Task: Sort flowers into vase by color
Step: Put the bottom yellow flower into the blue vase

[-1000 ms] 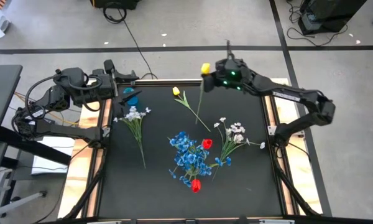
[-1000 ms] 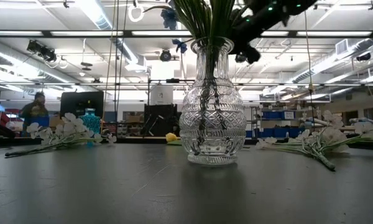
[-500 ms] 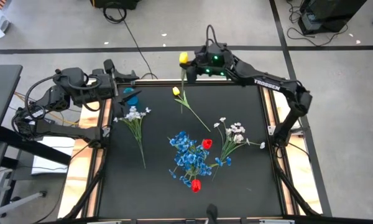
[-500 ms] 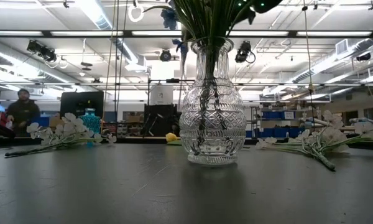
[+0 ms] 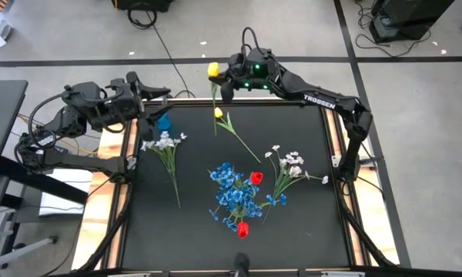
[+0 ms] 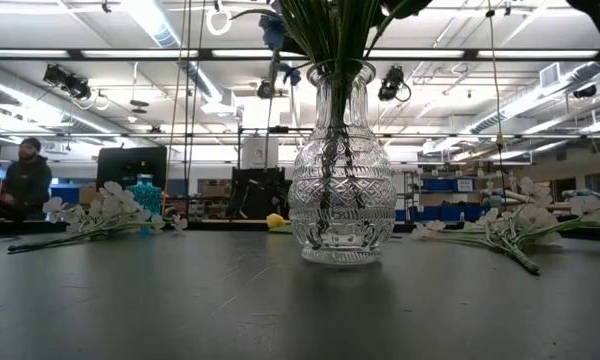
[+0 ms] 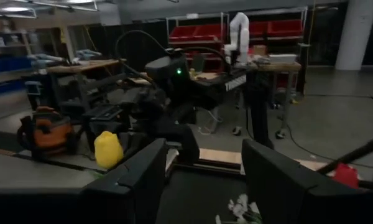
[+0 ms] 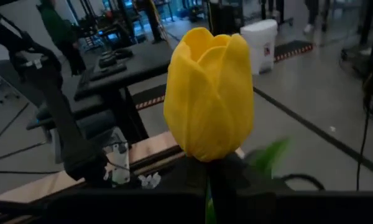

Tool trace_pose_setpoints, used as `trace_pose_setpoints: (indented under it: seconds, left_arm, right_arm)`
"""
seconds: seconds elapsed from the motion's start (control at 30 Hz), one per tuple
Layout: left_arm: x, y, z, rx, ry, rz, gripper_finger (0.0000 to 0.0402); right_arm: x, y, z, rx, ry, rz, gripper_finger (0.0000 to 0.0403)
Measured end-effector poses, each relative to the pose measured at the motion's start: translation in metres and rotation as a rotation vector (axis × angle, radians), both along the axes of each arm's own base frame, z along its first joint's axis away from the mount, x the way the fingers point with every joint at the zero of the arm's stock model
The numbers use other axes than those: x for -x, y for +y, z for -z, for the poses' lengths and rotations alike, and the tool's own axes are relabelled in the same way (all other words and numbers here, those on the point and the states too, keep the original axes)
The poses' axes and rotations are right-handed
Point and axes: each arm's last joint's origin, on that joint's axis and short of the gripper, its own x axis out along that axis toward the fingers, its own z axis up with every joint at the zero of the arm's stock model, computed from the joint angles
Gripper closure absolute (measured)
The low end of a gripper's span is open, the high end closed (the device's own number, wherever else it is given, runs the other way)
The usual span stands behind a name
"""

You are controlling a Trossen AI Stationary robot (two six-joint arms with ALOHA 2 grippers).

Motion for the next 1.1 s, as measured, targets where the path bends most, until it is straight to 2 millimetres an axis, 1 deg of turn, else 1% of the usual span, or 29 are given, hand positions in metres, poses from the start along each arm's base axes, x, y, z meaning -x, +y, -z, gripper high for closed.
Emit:
trace_pose_setpoints:
  seconds: [0.13,0.23,0.43,0.63,0.73,0.83,0.97,1.1]
  left_arm:
    - [0.0,0.0,0.0,0.002,0.001,-0.003,0.0186]
    - [-0.004,0.001,0.002,0.022,0.012,-0.004,0.0186]
    - [-0.01,0.011,0.016,0.133,0.107,-0.117,0.0186]
    - [-0.008,0.023,0.027,0.193,0.162,-0.21,0.0186]
    - [-0.011,0.031,0.045,0.234,0.206,-0.242,0.0186]
    - [-0.021,0.039,0.073,0.291,0.241,-0.228,0.0186]
    - [-0.038,0.048,0.106,0.31,0.165,-0.17,0.0186]
    - [-0.042,0.056,0.139,0.35,0.184,-0.21,0.0186]
  right_arm:
    - [-0.005,0.002,-0.004,0.059,-0.041,-0.021,0.0392]
    - [-0.009,0.005,-0.002,0.075,-0.051,-0.044,0.0392]
    - [-0.021,0.015,0.004,0.101,-0.053,-0.099,0.0392]
    - [-0.028,0.027,0.007,0.114,-0.051,-0.156,0.0392]
    - [-0.028,0.028,0.006,0.113,-0.066,-0.175,0.0392]
    - [-0.028,0.028,0.004,0.096,-0.081,-0.197,0.0392]
    - [-0.028,0.028,0.004,0.084,-0.093,-0.212,0.0392]
    - [-0.028,0.029,0.004,0.069,-0.096,-0.227,0.0392]
